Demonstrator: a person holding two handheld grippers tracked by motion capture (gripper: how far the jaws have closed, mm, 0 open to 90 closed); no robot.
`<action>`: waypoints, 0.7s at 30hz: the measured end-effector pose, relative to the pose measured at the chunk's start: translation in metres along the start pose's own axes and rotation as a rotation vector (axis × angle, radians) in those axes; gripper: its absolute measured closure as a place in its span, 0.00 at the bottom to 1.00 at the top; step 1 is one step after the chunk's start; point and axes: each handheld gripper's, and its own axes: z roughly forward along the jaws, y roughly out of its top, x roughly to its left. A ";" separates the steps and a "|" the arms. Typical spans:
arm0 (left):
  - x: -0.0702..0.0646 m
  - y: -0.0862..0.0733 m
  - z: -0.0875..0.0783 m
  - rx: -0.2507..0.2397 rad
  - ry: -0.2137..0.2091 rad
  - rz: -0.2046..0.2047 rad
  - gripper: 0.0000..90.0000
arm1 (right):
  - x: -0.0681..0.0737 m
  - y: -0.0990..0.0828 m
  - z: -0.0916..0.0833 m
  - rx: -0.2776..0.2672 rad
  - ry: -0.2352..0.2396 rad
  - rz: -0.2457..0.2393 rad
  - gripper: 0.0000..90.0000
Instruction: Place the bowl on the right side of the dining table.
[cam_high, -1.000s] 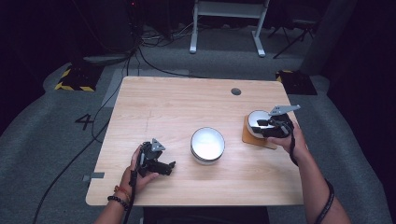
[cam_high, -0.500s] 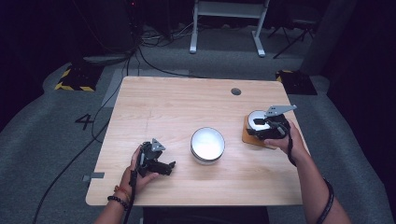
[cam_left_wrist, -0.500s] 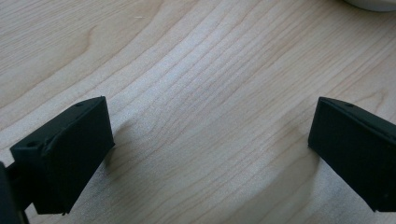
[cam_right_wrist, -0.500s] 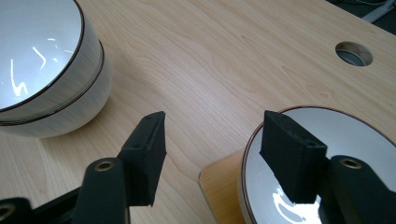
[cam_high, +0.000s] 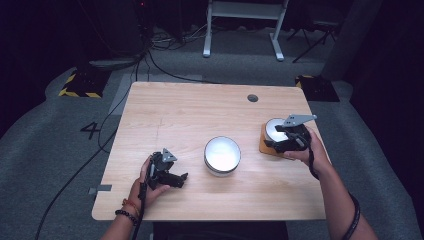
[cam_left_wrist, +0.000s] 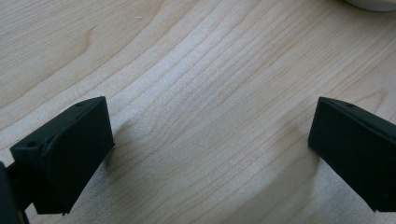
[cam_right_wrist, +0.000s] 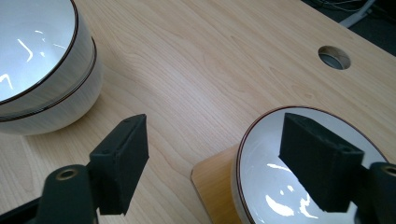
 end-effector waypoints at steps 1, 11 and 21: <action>0.000 0.000 0.000 0.002 -0.002 0.001 0.00 | 0.001 0.000 -0.003 0.004 -0.015 -0.014 0.24; 0.000 0.000 0.000 0.000 0.002 -0.001 0.00 | 0.010 0.000 -0.014 0.023 -0.036 -0.051 0.23; -0.001 0.000 0.000 0.001 0.002 -0.004 0.00 | 0.018 -0.011 -0.026 0.049 -0.058 -0.090 0.23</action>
